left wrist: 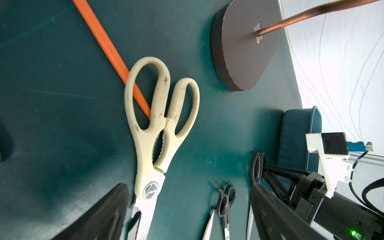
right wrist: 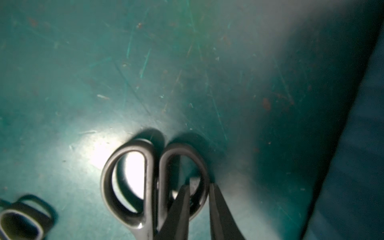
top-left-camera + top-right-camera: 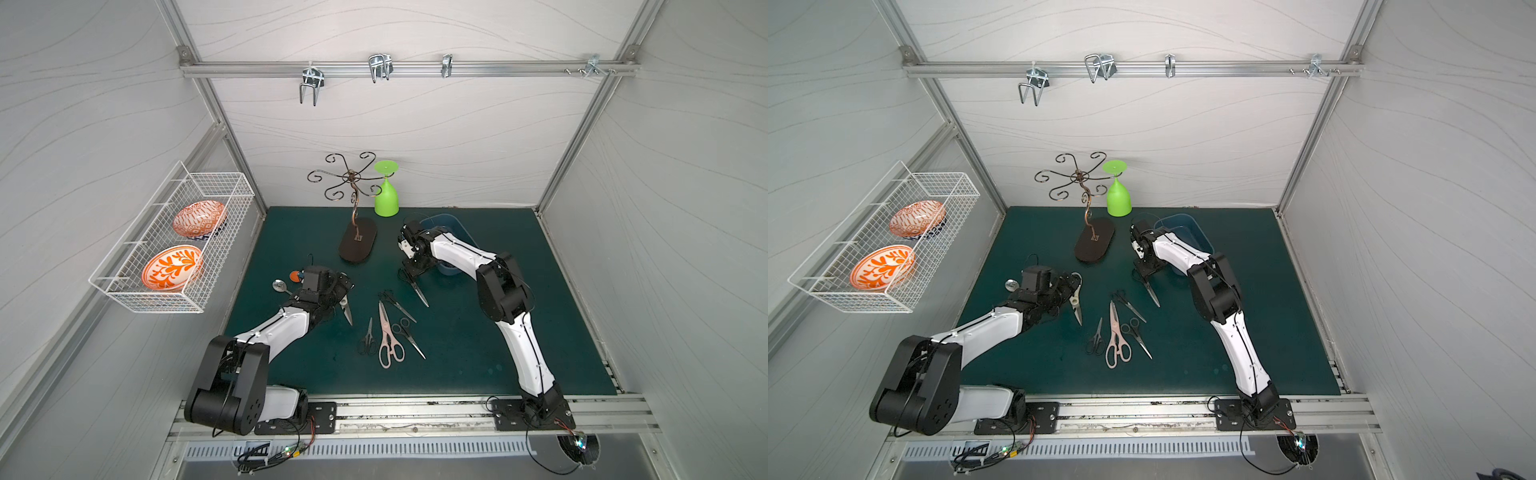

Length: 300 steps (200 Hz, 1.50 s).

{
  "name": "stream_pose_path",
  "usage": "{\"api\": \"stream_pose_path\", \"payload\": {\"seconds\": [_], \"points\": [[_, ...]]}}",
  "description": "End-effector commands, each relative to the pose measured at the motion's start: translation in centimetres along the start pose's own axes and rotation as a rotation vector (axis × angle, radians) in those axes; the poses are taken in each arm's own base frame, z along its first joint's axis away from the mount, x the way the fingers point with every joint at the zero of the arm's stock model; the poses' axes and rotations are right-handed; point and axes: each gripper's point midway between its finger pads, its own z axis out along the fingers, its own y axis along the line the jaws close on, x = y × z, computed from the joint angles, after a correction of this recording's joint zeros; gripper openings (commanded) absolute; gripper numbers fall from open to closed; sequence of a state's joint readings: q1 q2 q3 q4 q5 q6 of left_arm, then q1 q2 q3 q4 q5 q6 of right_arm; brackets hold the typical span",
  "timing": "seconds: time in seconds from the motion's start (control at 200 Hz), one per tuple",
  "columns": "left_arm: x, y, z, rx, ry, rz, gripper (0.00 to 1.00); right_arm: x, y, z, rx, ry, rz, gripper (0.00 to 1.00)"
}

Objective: Put the scissors into the storage box
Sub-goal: Pick up the scissors from the center of the board.

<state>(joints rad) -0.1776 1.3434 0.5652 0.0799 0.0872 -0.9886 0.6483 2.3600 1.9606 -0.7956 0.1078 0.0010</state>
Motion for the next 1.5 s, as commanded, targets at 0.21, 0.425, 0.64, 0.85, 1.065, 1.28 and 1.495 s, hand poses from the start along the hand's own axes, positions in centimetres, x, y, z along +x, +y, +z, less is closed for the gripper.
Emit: {"api": "stream_pose_path", "payload": {"seconds": [0.21, 0.425, 0.64, 0.85, 1.065, 1.28, 1.495], "points": [[-1.0, -1.5, -0.3, 0.047, -0.029, 0.001, 0.96, 4.0, -0.2, 3.6, 0.027, 0.137, 0.058, 0.06], [-1.0, -1.4, -0.3, 0.044, -0.031, 0.003, 0.96, 2.8, -0.1, 1.9, 0.018, 0.096, 0.070, 0.00], [-0.9, -1.4, -0.2, 0.044, -0.027, 0.002, 0.96, 1.2, 0.0, -2.0, 0.005, 0.020, 0.078, 0.00], [-0.8, -1.4, -0.1, 0.043, -0.022, 0.000, 0.96, 0.2, -0.4, -5.2, 0.022, -0.030, 0.071, 0.00], [-0.7, -1.2, 0.0, 0.041, -0.021, -0.002, 0.96, -0.5, -0.4, -7.2, -0.011, -0.082, 0.087, 0.00], [-0.7, -1.2, 0.1, 0.039, -0.018, -0.002, 0.96, -1.2, -2.2, -9.9, 0.006, -0.121, 0.102, 0.00], [-0.6, -1.0, 0.2, 0.036, -0.014, -0.003, 0.96, -2.5, -6.4, -13.7, 0.034, -0.211, 0.162, 0.00]]}}
